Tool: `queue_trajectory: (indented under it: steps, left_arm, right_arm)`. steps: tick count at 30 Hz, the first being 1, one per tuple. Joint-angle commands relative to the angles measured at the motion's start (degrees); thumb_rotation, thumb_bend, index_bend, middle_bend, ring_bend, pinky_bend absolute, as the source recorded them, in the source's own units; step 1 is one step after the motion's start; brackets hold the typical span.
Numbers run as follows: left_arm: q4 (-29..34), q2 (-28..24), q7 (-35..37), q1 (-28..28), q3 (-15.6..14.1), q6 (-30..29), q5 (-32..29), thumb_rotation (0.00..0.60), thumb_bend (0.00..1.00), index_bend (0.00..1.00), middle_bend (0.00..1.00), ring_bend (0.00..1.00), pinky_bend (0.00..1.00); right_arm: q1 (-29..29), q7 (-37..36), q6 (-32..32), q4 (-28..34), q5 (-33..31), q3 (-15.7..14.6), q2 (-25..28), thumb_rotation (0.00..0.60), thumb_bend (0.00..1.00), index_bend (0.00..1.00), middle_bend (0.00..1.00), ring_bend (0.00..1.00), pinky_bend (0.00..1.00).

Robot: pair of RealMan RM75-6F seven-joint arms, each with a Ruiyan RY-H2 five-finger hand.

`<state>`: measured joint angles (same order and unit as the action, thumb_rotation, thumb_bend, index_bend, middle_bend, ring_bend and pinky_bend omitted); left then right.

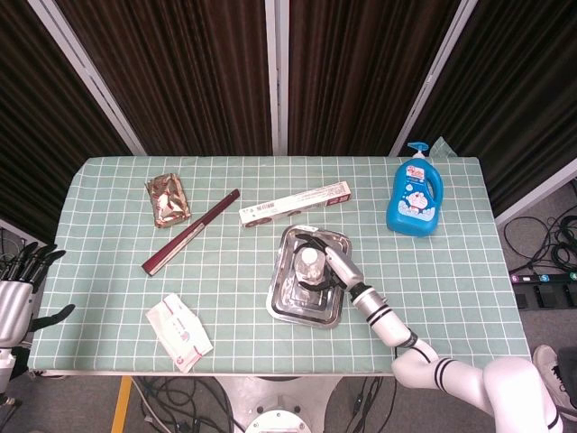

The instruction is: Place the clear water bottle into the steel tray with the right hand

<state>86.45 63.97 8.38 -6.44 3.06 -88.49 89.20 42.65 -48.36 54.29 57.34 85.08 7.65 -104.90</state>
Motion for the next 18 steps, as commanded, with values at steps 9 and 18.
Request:
queue_trajectory:
  steps: [9, 18]
  left_arm:
    - [1.6, -0.4, -1.5, 0.1, -0.2, -0.5, 0.8, 0.6, 0.14, 0.24, 0.23, 0.1, 0.19]
    - [3.2, -0.7, -3.0, 0.2, -0.5, -0.5, 1.0, 0.6, 0.14, 0.24, 0.23, 0.1, 0.19]
  right_arm:
    - [-1.7, 3.8, 1.9, 5.5, -0.9, 0.4, 4.2, 0.6, 0.0, 0.0, 0.04, 0.0, 0.0]
    - [-4.6, 14.8, 0.8, 19.3, -2.8, -1.3, 18.8, 0.6, 0.0, 0.0, 0.01, 0.0, 0.0]
